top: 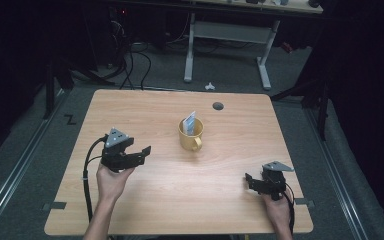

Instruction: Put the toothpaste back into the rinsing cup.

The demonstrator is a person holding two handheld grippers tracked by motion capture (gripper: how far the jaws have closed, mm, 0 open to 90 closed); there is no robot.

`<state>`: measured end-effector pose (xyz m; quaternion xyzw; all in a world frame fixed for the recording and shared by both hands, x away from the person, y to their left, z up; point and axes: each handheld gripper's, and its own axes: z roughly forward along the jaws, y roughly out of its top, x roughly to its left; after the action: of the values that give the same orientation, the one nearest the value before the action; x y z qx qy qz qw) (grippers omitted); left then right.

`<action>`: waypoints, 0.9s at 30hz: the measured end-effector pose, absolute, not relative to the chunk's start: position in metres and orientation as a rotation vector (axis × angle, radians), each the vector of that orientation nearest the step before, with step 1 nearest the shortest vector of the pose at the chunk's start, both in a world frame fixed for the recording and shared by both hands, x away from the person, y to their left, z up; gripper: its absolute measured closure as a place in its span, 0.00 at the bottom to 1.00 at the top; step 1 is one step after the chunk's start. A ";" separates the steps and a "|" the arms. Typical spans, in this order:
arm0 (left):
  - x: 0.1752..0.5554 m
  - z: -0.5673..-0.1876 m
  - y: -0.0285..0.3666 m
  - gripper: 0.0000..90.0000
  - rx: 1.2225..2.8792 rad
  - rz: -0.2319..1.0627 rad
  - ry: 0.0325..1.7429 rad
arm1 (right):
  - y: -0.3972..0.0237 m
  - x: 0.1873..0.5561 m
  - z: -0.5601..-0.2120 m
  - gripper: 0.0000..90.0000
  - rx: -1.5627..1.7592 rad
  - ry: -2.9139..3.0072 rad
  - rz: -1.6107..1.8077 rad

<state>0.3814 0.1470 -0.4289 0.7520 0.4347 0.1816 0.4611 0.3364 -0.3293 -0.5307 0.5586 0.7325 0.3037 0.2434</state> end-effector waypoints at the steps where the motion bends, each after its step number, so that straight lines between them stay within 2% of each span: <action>1: 0.381 -0.430 0.148 0.33 1.853 0.448 1.071 | -0.329 0.336 -0.531 0.26 1.526 2.001 0.829; 27: 0.373 -0.453 0.160 0.31 1.821 0.412 1.122 | -0.329 0.336 -0.531 0.26 1.529 2.000 0.828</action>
<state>0.3730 0.1599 -0.4526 0.7408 0.4565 0.1676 0.4633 0.3363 -0.3292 -0.5307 0.5595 0.7320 0.3032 0.2433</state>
